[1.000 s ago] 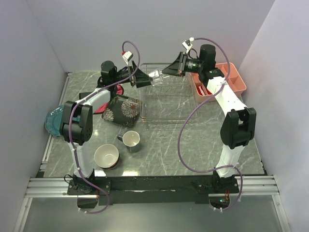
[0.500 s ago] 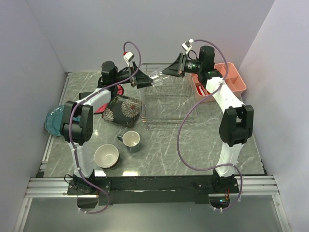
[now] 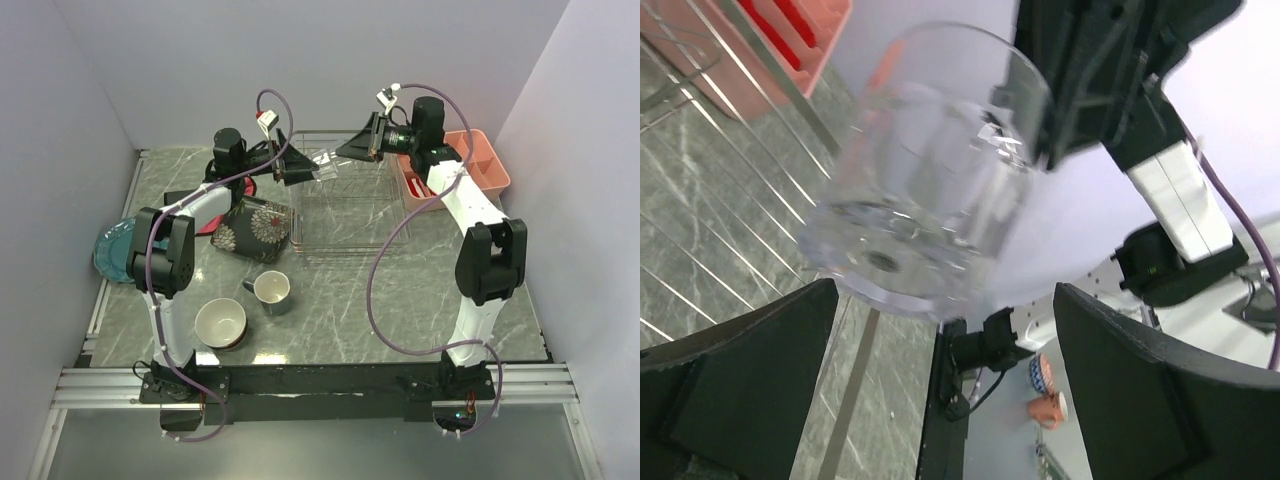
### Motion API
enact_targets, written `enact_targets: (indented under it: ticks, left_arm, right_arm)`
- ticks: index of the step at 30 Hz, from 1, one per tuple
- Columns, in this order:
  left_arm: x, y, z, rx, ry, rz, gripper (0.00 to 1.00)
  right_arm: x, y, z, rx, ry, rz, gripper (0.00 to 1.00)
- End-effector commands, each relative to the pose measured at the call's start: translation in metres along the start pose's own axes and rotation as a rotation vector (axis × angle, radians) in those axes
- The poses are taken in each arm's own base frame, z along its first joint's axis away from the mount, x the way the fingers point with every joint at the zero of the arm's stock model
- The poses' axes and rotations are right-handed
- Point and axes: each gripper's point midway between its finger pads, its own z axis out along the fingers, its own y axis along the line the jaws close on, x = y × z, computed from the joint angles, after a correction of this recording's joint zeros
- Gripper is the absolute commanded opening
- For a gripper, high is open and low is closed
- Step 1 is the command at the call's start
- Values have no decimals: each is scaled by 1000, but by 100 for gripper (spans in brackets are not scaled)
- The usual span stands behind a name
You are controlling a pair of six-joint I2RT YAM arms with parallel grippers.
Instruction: Load the mixed dishes into the dish rack
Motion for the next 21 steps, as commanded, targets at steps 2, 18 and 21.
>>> enact_targets:
  ticks: [2, 18, 21]
  left_arm:
    - [-15, -2, 2, -12, -62, 33, 96]
    - [-5, -26, 5, 70, 6, 53, 97]
    - [4, -23, 6, 74, 39, 46, 96]
  right_arm:
    - [-4, 58, -25, -43, -22, -146, 0]
    - [1, 37, -12, -67, -10, -70, 0]
    - [-4, 36, -7, -81, -10, -63, 0]
